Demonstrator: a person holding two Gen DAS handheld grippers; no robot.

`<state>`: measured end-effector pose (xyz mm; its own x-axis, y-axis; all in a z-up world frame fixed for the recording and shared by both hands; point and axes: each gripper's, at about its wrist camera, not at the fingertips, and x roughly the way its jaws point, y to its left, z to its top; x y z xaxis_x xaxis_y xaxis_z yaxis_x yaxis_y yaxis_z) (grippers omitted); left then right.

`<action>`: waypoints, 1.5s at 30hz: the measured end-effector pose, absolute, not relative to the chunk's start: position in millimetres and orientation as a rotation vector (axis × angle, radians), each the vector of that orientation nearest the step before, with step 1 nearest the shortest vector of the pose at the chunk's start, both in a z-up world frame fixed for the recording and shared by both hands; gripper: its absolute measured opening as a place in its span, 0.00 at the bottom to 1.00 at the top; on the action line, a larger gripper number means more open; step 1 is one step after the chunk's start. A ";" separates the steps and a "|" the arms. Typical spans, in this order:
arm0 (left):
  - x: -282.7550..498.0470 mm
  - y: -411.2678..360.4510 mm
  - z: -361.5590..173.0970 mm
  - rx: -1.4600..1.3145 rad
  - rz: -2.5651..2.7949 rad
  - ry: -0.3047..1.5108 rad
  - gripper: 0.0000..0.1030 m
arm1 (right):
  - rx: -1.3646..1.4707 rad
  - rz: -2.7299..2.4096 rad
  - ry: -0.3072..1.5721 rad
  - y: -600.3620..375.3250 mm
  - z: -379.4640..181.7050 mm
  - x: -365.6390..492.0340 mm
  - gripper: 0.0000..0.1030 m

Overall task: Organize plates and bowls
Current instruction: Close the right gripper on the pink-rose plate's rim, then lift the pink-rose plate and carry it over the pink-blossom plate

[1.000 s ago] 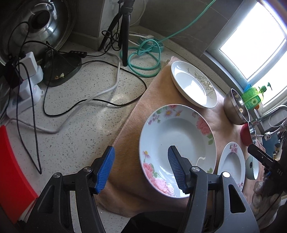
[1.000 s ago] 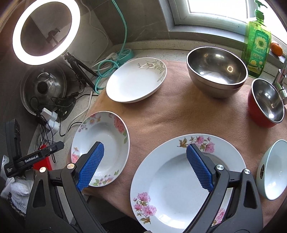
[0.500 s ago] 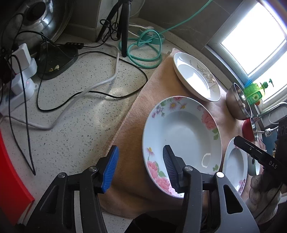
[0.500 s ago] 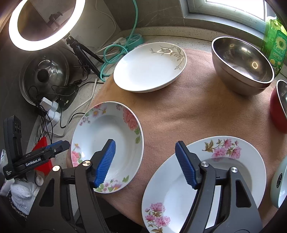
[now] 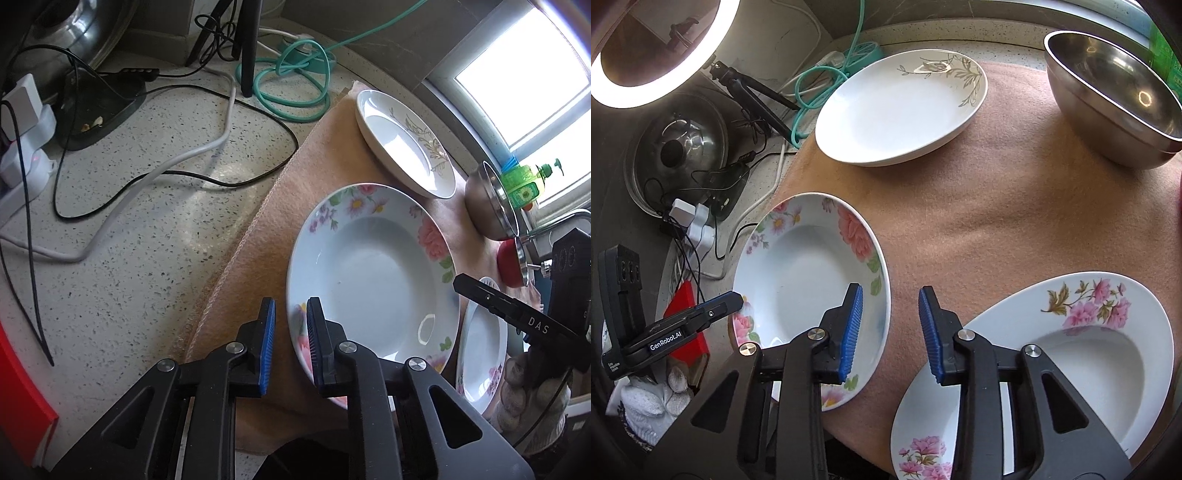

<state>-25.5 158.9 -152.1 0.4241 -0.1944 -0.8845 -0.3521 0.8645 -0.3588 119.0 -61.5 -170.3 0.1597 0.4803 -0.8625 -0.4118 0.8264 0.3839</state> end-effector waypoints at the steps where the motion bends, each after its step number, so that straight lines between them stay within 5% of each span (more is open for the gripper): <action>1: -24.8 159.1 -152.8 -0.550 0.104 1.146 0.15 | 0.064 0.637 1.261 -60.6 -171.5 119.7 0.30; 5: -21.6 157.8 -154.0 -0.548 0.097 1.151 0.11 | 0.059 0.644 1.275 -56.5 -175.7 121.3 0.20; 16: -17.0 155.3 -152.3 -0.523 0.093 1.156 0.10 | 0.074 0.669 1.293 -50.9 -180.5 123.6 0.13; 45: -13.4 147.3 -133.0 -0.502 0.076 1.131 0.10 | 0.047 0.644 1.247 -68.1 -158.1 111.1 0.13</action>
